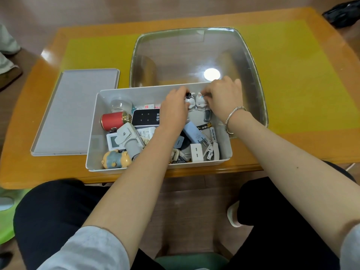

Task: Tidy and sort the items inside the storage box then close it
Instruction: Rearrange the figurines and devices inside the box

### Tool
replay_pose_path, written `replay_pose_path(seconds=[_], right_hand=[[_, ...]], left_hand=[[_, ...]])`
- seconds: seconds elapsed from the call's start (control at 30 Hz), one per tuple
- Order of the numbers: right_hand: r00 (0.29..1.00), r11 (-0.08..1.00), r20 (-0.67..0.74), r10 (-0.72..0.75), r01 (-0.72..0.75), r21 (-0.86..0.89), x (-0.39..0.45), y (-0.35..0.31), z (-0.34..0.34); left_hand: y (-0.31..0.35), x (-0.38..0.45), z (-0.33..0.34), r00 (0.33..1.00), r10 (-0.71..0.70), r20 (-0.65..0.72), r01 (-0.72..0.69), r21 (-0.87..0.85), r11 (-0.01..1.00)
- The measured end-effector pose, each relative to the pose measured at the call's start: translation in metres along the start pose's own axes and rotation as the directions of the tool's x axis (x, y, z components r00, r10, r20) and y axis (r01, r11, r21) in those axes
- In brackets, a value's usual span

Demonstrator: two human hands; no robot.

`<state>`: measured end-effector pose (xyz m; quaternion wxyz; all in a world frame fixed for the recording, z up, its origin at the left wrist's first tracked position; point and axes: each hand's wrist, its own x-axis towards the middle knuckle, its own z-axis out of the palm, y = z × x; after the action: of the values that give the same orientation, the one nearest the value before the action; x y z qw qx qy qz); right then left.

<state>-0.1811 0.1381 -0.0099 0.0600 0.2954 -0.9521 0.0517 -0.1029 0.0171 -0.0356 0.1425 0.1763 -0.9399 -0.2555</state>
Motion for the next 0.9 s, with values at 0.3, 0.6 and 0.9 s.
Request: replay_pose_path(seconds=[0.3,0.6,0.9], right_hand=[[1.0,1.0,0.001,-0.01,0.01,-0.006,0.002,-0.002,-0.002],[0.999,1.0,-0.027,-0.019,0.019,-0.009,0.005,-0.002,-0.003],[0.998,0.99,-0.062,-0.014,0.022,0.138,-0.001,0.009,0.002]], left_hand=[[-0.001,-0.001,0.0,1.0,-0.016,0.012,0.016,-0.019,1.0],[-0.001,-0.002,0.0,1.0,-0.014,-0.001,0.014,-0.029,0.999],[-0.002,-0.008,-0.013,0.997,0.016,0.079,-0.009,-0.09,0.996]])
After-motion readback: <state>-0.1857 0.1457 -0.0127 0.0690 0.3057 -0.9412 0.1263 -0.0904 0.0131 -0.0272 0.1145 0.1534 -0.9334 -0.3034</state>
